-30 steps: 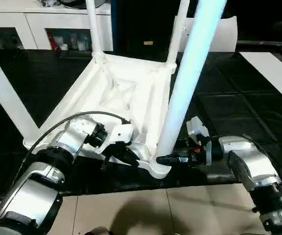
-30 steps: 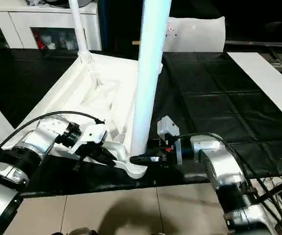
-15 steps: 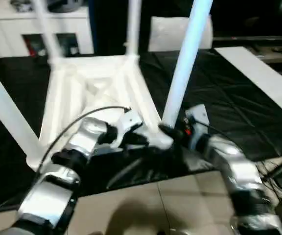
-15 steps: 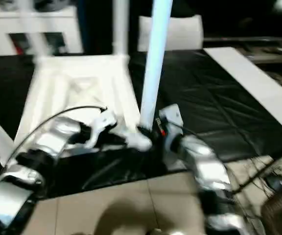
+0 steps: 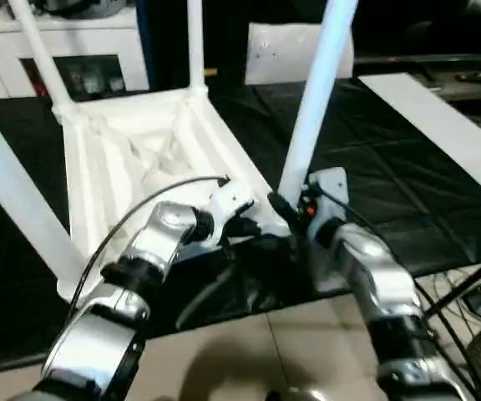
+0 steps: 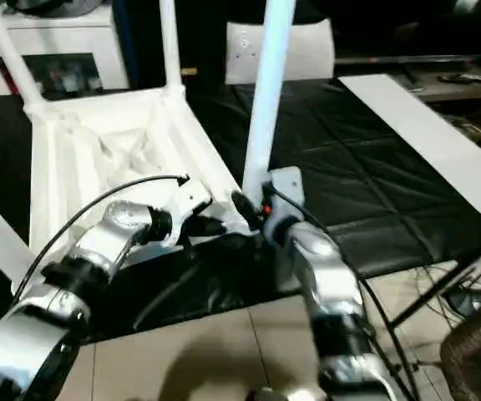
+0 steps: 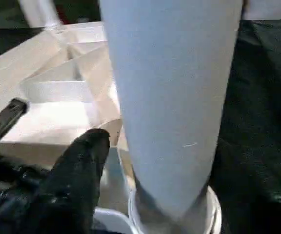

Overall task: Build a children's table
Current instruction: Rotate leg to tighten

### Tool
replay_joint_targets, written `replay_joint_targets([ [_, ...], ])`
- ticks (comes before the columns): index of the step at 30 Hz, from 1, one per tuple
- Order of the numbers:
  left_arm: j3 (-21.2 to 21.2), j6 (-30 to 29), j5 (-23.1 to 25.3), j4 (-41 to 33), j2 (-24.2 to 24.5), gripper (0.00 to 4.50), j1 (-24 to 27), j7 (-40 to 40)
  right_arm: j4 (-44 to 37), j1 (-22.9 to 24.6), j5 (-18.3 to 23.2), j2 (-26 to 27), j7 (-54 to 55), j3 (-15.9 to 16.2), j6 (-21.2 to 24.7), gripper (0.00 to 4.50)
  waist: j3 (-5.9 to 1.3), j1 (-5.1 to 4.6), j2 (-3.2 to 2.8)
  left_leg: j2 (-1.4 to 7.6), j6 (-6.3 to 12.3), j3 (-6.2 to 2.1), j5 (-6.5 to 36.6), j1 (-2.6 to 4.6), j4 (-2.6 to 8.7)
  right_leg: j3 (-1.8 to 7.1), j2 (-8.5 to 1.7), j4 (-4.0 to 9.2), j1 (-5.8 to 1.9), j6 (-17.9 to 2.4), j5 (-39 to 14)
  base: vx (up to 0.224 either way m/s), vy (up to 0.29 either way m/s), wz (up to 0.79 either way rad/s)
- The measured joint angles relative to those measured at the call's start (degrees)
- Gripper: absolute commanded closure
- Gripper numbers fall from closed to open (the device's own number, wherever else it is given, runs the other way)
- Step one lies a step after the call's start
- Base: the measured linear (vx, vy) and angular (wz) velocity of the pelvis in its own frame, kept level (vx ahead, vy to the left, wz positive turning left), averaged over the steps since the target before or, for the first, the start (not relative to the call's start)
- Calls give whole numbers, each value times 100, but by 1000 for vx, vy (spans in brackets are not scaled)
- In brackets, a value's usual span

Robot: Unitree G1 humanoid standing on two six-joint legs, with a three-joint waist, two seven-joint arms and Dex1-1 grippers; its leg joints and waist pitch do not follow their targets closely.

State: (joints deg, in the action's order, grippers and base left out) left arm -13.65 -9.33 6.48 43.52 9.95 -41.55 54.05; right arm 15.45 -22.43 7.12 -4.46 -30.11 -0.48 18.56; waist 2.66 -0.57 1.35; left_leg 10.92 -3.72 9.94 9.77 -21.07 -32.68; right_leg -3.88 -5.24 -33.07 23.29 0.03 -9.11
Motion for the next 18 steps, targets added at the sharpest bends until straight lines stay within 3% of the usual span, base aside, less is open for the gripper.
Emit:
replay_joint_targets([
  [10, -107, 757, -168, -30, 590, 450, 135, 1187, -93, 132, 218, -928, -1628, 429, -268, 37, 0, 99, -2, 14, -1, 1, 1, -8, 33, -5, 16, -3, 22, -23, 8, 0, 0, 0],
  [14, -300, 1176, -304, -80, 1022, 450, 210, 2224, -63, 142, 340, -1510, -2643, 580, -482, 21, 1, 259, 6, 8, 1, 4, 4, -8, 21, -3, 6, -3, 15, -28, 10, 0, 0, 0],
  [18, -394, 1394, -282, 9, 1153, 450, 144, 2677, 61, 101, 402, -1672, -3228, 794, -685, 21, 2, 328, 8, 5, 2, 9, 4, -7, 5, -1, -1, -4, 8, -41, 19, 0, 0, 0],
])
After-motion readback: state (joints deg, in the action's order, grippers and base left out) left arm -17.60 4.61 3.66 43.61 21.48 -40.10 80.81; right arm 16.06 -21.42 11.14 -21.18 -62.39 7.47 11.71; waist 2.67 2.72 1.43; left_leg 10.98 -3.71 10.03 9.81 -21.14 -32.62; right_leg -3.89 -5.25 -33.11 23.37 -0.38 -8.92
